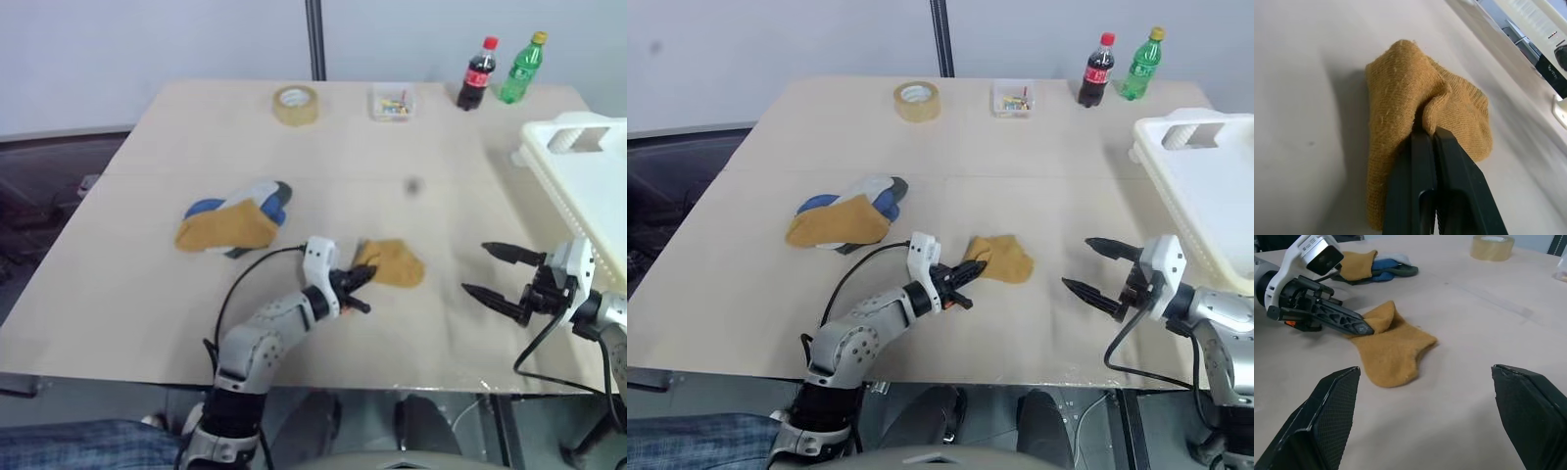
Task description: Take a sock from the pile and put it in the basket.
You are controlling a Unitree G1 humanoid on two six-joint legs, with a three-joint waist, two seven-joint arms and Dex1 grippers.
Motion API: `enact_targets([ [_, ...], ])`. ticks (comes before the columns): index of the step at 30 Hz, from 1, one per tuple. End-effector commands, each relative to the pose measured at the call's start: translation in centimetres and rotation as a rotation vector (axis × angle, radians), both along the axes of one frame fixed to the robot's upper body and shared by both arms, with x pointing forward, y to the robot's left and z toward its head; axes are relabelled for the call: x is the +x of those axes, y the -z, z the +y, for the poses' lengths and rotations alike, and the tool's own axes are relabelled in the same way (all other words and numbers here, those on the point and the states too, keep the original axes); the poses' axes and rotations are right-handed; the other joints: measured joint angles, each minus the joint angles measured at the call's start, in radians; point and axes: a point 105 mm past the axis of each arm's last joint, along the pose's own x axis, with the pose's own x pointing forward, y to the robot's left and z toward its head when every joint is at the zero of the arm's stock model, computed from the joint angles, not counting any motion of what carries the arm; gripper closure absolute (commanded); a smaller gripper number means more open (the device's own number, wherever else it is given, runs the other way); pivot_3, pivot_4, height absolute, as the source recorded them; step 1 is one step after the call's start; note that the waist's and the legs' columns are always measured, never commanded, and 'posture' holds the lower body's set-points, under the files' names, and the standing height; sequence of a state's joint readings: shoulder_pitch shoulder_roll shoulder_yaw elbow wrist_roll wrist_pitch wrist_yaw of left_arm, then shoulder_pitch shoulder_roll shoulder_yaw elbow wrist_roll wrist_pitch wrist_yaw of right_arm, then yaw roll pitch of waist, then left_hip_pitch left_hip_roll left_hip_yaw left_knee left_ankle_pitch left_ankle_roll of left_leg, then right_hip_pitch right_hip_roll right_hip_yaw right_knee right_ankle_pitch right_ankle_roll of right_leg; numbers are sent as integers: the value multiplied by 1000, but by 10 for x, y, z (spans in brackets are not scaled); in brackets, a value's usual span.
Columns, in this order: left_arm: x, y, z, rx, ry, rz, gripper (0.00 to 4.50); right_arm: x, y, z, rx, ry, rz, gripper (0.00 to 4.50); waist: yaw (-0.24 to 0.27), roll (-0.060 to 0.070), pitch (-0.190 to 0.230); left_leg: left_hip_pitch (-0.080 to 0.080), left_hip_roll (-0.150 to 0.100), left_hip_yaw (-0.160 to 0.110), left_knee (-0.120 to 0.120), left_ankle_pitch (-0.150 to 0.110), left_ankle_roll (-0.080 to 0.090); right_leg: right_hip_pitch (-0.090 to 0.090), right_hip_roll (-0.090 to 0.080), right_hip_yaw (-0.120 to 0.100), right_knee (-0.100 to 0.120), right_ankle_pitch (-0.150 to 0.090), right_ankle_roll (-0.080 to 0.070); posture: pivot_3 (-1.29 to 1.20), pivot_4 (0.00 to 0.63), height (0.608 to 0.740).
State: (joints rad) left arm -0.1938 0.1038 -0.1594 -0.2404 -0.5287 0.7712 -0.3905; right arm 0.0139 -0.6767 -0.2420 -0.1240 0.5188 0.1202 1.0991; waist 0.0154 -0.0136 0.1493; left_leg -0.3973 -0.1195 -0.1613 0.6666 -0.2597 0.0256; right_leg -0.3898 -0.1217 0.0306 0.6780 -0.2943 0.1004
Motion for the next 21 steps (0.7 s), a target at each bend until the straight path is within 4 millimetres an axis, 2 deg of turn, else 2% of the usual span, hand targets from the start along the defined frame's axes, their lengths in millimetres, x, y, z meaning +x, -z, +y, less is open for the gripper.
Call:
enact_targets([
  [1, -4, -9, -28, -50, 102, -21, 4486, -2, -12, 1, 3, -3, -45, 0, 2, 0, 0, 0, 0, 0, 0, 0, 0, 0, 0, 0, 0, 0, 0, 0, 150, 740],
  [6, -7, -12, -43, -91, 156, -10, 4486, -3, -12, 3, 0, -8, -41, 0, -3, 0, 0, 0, 0, 0, 0, 0, 0, 0, 0, 0, 0, 0, 0, 0, 150, 740],
  [9, -4, -11, -37, -144, 103, 34, 4486, -4, -13, 4, -2, -14, -38, 0, -2, 0, 0, 0, 0, 0, 0, 0, 0, 0, 0, 0, 0, 0, 0, 0, 150, 740],
  [10, -2, -13, -33, -171, 72, 40, 4036, -4, -12, 5, -3, -18, -35, 0, -2, 0, 0, 0, 0, 0, 0, 0, 0, 0, 0, 0, 0, 0, 0, 0, 150, 740],
  [12, 0, -19, -27, -225, 36, 45, 3656, -5, -11, 7, -3, -24, -30, 0, -2, 0, 0, 0, 0, 0, 0, 0, 0, 0, 0, 0, 0, 0, 0, 0, 150, 740],
  [13, -2, -24, -25, -264, 35, 50, 3053, -6, -11, 7, -3, -26, -29, 0, -1, 0, 0, 0, 0, 0, 0, 0, 0, 0, 0, 0, 0, 0, 0, 0, 150, 740],
  [15, -10, -33, -17, -301, 45, 38, 2148, -6, -10, 8, -2, -26, -27, 0, -2, 0, 0, 0, 0, 0, 0, 0, 0, 0, 0, 0, 0, 0, 0, 0, 150, 740],
  [16, -14, -34, -12, -288, 41, 29, 1832, -6, -9, 8, -7, -24, -26, 0, -2, 0, 0, 0, 0, 0, 0, 0, 0, 0, 0, 0, 0, 0, 0, 0, 150, 740],
  [17, -17, -35, -7, -281, 38, 25, 1264, -6, -8, 7, -14, -22, -23, 0, -1, 0, 0, 0, 0, 0, 0, 0, 0, 0, 0, 0, -1, 0, 0, 0, 150, 740],
  [18, -19, -36, -1, -263, 22, 14, 1005, -6, -5, 6, -23, -24, -19, 0, -1, 0, 0, 0, 0, 0, 0, 0, 0, 0, 0, 0, 0, 0, 0, 0, 150, 740],
  [20, -21, -35, 11, -211, -9, -8, 54, -7, -1, 6, -40, -32, -10, 0, -1, 0, 0, 0, 0, 0, 0, 0, 0, 0, 0, 0, 0, 0, 0, 0, 150, 740],
  [21, -22, -35, 18, -196, -25, -17, 54, -7, 1, 7, -48, -40, -8, 0, -1, 0, 0, 0, 0, 0, 0, 0, 0, 0, 0, 0, 0, 0, 0, 0, 150, 740],
])
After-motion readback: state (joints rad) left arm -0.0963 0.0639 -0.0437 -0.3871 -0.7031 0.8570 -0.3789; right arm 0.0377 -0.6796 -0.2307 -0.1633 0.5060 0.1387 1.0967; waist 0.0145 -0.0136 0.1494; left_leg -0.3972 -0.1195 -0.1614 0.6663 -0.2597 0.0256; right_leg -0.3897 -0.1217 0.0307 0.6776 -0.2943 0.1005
